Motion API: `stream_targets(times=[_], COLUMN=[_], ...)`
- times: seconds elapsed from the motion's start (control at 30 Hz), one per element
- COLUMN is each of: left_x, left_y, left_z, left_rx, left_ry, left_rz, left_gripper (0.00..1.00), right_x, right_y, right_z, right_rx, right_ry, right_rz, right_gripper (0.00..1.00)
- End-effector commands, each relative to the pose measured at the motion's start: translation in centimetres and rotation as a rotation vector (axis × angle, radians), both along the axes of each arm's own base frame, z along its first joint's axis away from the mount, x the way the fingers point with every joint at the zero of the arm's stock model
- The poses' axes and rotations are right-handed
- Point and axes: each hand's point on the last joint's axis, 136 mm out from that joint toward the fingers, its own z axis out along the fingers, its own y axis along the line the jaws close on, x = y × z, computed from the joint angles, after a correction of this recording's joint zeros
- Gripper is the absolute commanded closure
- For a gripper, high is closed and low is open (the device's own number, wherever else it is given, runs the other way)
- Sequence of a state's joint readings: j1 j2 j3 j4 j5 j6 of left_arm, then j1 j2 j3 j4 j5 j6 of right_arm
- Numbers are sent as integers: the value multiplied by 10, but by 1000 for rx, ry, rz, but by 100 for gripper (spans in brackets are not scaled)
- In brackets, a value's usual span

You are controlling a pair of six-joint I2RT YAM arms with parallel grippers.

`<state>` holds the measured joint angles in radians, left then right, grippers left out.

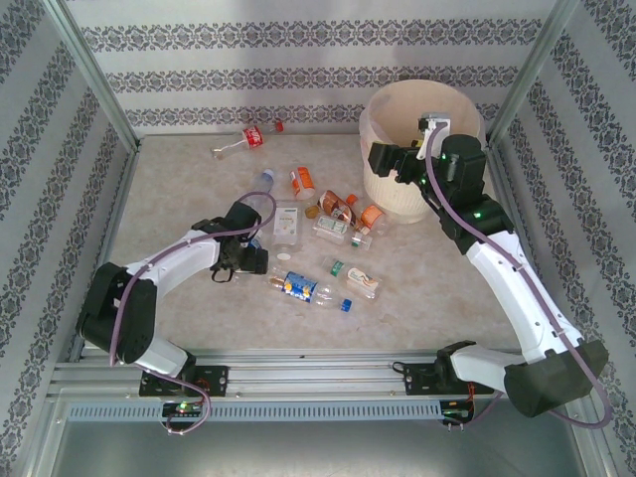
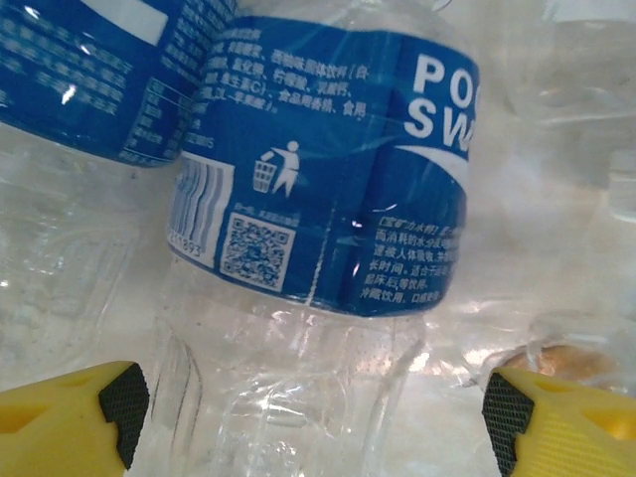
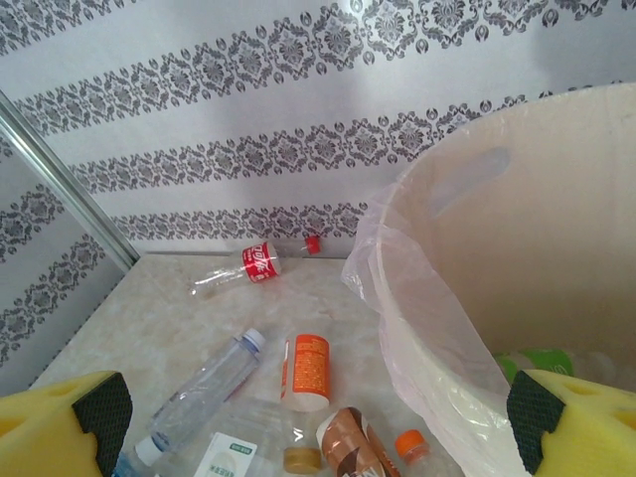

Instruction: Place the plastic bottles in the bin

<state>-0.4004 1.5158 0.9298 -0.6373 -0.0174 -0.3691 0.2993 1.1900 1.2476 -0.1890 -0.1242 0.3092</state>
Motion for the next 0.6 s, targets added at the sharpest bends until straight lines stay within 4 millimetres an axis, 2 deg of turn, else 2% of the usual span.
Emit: stream_targets(times=[0.0, 0.37, 0.57], left_x=[0, 10, 21], left_y=[1, 5, 2], left_z=[-3, -18, -7], left_rx=[36, 68, 53], left_ry=[7, -5, -48], left_rz=[-20, 30, 52], left_gripper=[13, 21, 33], right_x=[-4, -3, -4], right_y=[3, 6, 8], right_z=[15, 8, 3], right_rx=[30, 18, 6], right_ry=[-52, -49, -52], right_rz=[5, 14, 24], right_gripper=[2, 2, 2])
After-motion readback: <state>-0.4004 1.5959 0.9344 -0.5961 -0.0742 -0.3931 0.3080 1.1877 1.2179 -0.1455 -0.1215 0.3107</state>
